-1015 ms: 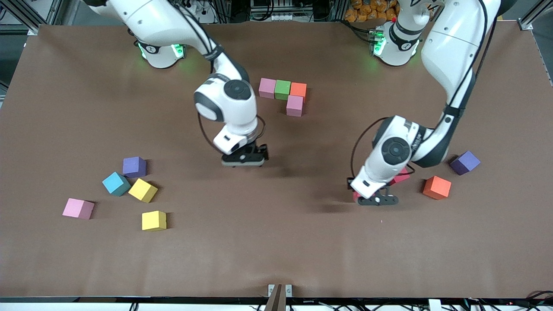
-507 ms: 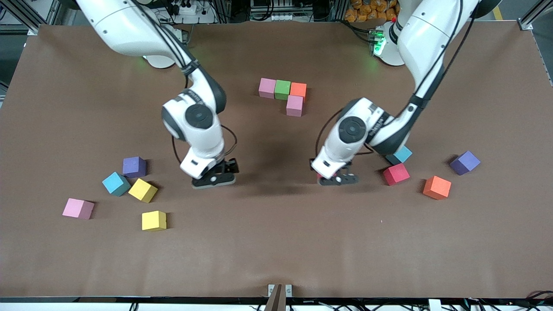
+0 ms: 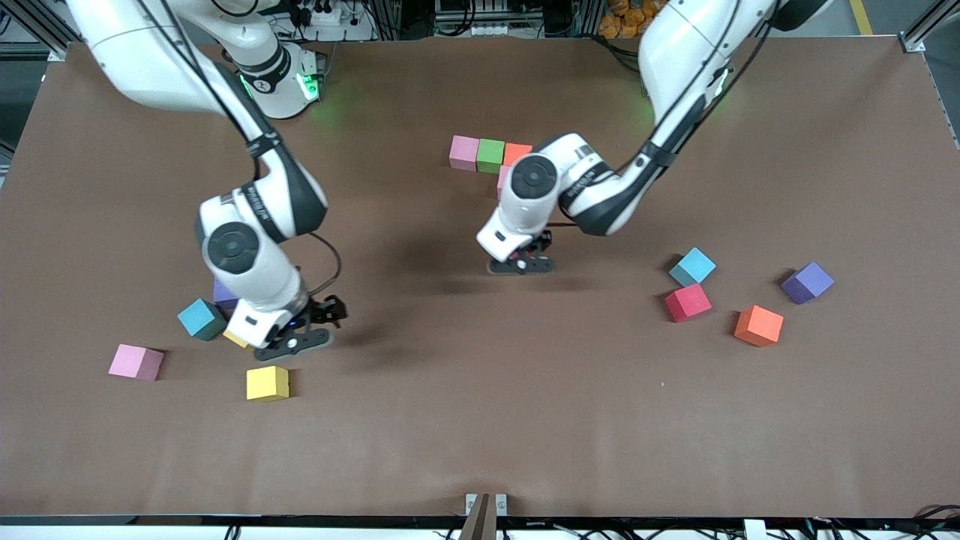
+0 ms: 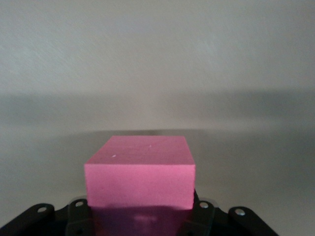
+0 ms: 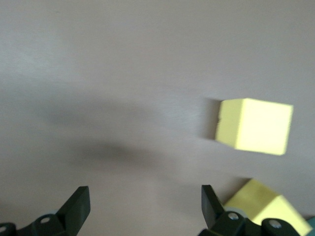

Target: Form number 2 with 11 blocks

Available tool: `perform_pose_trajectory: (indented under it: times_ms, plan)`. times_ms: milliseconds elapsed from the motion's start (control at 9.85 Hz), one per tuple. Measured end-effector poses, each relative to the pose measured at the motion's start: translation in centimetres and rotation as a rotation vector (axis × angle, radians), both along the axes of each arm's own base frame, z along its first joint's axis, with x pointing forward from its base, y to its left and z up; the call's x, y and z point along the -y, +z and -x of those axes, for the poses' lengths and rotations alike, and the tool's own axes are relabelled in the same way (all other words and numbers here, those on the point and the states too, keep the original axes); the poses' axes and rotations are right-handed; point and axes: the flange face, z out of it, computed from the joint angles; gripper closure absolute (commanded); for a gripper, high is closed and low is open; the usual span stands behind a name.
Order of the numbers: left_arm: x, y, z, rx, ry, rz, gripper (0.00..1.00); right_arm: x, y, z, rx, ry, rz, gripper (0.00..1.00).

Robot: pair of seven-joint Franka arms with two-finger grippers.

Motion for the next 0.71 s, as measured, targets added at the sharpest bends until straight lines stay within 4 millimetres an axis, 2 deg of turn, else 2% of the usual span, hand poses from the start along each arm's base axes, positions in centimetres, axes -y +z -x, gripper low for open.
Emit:
perform_pose_trajectory:
  times_ms: [203, 406, 609, 710]
  plan:
    - [0.2, -1.5, 1.8, -0.026, -0.025, -0.023, 1.0, 3.7, 0.3, -1.5, 0.014, 0.048, 0.006, 0.0]
    - [-0.2, -2.8, 3.0, -0.05, -0.036, -0.045, 1.0, 6.3, -0.7, -2.9, 0.066, 0.109, 0.006, 0.0]
    - [-0.1, -3.2, 4.3, -0.066, -0.049, -0.052, 1.0, 8.1, -4.1, -3.7, 0.101, 0.133, -0.013, 0.0]
    - [0.2, -2.5, 4.6, -0.059, -0.043, -0.046, 1.0, 8.6, -5.9, -4.0, 0.119, 0.132, -0.023, 0.0]
